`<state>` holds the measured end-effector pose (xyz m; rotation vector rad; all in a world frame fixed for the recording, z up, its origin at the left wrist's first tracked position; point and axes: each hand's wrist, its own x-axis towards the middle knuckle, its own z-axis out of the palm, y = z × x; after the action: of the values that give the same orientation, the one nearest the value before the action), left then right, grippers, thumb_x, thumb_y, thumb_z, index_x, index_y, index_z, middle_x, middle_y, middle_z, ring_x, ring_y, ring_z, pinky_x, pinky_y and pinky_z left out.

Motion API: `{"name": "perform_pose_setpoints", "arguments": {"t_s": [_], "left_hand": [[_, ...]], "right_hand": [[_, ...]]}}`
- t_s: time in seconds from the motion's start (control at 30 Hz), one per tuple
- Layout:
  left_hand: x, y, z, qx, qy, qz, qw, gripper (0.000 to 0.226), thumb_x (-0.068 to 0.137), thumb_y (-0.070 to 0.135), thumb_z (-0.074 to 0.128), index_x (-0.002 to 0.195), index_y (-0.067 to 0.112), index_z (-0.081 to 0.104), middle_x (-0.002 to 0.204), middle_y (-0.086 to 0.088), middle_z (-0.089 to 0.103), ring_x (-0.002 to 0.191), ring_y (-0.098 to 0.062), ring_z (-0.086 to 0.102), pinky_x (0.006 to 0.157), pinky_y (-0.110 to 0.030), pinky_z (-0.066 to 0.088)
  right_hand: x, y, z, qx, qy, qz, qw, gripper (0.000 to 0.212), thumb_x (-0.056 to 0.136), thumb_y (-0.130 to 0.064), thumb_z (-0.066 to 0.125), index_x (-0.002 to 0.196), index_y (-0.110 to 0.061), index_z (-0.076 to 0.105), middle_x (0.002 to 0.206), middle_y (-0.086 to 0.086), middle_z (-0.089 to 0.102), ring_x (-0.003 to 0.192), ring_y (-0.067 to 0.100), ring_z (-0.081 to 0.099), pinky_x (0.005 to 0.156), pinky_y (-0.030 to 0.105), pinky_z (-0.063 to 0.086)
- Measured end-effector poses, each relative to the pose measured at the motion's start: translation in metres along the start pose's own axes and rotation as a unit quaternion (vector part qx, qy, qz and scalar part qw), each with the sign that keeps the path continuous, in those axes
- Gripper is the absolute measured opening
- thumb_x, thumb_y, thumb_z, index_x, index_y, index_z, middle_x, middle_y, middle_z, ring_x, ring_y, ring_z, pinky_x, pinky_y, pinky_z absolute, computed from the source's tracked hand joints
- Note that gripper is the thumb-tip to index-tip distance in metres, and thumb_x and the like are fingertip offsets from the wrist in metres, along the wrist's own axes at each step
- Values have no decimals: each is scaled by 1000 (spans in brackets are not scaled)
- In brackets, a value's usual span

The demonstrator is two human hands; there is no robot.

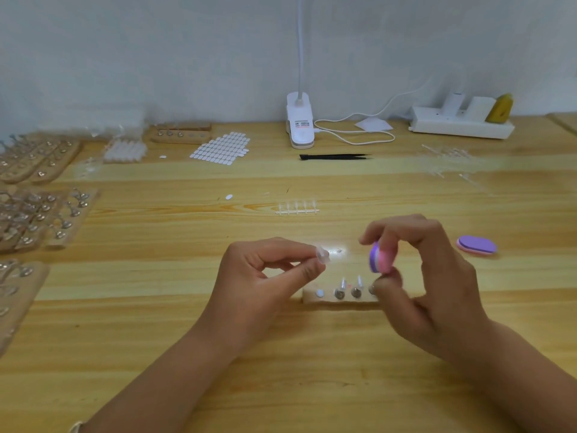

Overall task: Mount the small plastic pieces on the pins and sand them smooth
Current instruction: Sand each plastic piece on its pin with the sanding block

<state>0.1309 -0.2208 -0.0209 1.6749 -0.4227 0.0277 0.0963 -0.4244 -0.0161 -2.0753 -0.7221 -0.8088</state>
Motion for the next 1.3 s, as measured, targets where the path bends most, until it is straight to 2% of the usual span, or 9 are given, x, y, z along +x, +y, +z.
{"name": "perform_pose_setpoints", "arguments": {"t_s": [0.07, 0.13, 0.23, 0.37, 0.67, 0.87, 1.03, 1.13, 1.3], "left_hand": [[0, 1, 1, -7, -5, 4, 1000, 11, 78, 18, 79, 89, 18, 80, 85, 6, 77, 84, -12, 73, 76, -25, 56], [-1, 1, 2, -17, -10, 1, 1000, 12, 78, 21, 79, 90, 19, 80, 86, 5, 77, 85, -14, 73, 78, -27, 57], [-1, 1, 2, -9, -22, 4, 1000, 12, 78, 18, 79, 89, 16, 80, 86, 4, 77, 82, -17, 73, 75, -31, 57], [-2, 2, 2, 1, -37, 15, 999, 10, 78, 15, 79, 88, 16, 79, 83, 5, 77, 77, -16, 72, 71, -38, 56], [-4, 1, 1, 61, -61, 62, 994, 9, 81, 16, 76, 89, 19, 79, 83, 13, 75, 74, -9, 67, 66, -16, 48], [-3, 2, 1, 79, -81, 75, 991, 11, 84, 22, 74, 93, 28, 78, 86, 17, 73, 79, -9, 67, 68, -15, 47], [-4, 5, 3, 86, -89, 85, 989, 14, 79, 27, 74, 93, 25, 77, 88, 13, 73, 84, -12, 67, 69, -18, 49], [-4, 7, 3, 136, -60, 114, 982, 19, 74, 33, 78, 92, 28, 75, 85, 15, 72, 84, -11, 67, 66, -23, 50], [-5, 11, 5, 192, -6, 187, 963, 37, 72, 34, 78, 105, 18, 74, 101, 12, 71, 96, 0, 65, 78, -13, 47]], "right_hand": [[-1, 0, -4, 39, -17, 65, 997, 21, 77, -8, 38, 97, -14, 42, 81, 0, 48, 73, 21, 50, 66, 30, 41], [-3, -2, -4, 50, -43, 94, 993, 24, 77, -12, 36, 100, -17, 40, 78, -3, 40, 68, 13, 42, 61, 20, 34], [-3, -3, 5, -2, -75, 55, 996, 24, 88, -15, 49, 112, -17, 48, 84, -12, 39, 73, 0, 39, 69, 10, 32], [-3, 1, 12, -61, -48, 9, 997, 17, 96, -20, 61, 111, -13, 64, 85, -8, 43, 72, 8, 44, 69, 16, 40], [-2, 3, 11, -121, -28, -18, 992, 19, 91, -20, 67, 98, -4, 75, 71, 2, 53, 64, 13, 45, 65, 15, 37], [-1, 2, 12, -131, -8, -18, 991, 17, 89, -19, 69, 90, -4, 76, 69, 2, 53, 64, 13, 45, 64, 16, 38], [-1, 0, 13, -146, 21, -5, 989, 16, 89, -18, 68, 85, -4, 75, 69, 0, 55, 65, 8, 44, 63, 14, 38], [0, -2, 14, -125, 17, 2, 992, 15, 89, -18, 67, 87, -5, 75, 73, -7, 49, 65, 8, 45, 63, 12, 37], [0, -4, 13, -81, 12, 43, 996, 14, 88, -20, 67, 88, -8, 75, 77, -18, 45, 66, 2, 46, 66, 8, 36]]}}
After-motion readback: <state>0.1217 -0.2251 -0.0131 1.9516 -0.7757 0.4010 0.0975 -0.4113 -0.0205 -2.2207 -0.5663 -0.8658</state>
